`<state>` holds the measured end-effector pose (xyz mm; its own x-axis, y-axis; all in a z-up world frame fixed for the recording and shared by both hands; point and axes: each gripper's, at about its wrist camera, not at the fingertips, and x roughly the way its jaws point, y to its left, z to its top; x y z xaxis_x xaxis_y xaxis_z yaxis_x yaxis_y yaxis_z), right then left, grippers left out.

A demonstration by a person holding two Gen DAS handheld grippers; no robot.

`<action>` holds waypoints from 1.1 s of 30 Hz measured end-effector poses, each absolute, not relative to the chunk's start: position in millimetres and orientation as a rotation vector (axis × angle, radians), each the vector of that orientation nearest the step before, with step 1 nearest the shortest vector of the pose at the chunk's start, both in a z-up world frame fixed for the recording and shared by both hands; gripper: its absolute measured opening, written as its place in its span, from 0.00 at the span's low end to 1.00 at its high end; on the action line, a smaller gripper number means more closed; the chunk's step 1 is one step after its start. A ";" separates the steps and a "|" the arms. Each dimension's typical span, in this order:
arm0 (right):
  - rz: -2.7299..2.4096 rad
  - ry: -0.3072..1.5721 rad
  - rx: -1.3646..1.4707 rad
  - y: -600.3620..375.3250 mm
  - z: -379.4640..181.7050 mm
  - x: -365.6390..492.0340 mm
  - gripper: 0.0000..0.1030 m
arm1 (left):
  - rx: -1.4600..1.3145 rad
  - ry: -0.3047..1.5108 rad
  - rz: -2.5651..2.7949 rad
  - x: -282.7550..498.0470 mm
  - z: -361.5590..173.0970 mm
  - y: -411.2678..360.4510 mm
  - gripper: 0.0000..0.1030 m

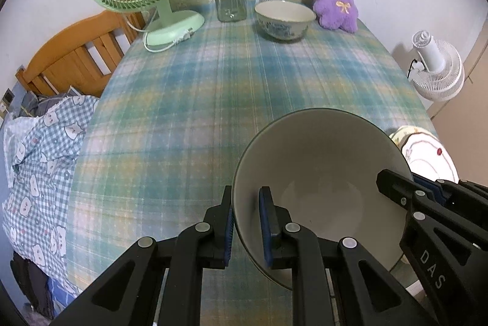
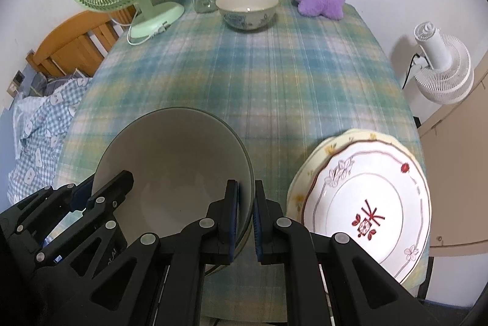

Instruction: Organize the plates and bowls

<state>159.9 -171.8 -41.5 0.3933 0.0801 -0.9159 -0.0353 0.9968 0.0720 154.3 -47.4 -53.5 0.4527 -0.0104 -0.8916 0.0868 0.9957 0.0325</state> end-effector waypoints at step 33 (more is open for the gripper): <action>0.109 1.172 0.011 -183.2 -14.1 156.4 0.13 | 0.058 1.082 -0.010 143.2 -22.4 -62.5 0.70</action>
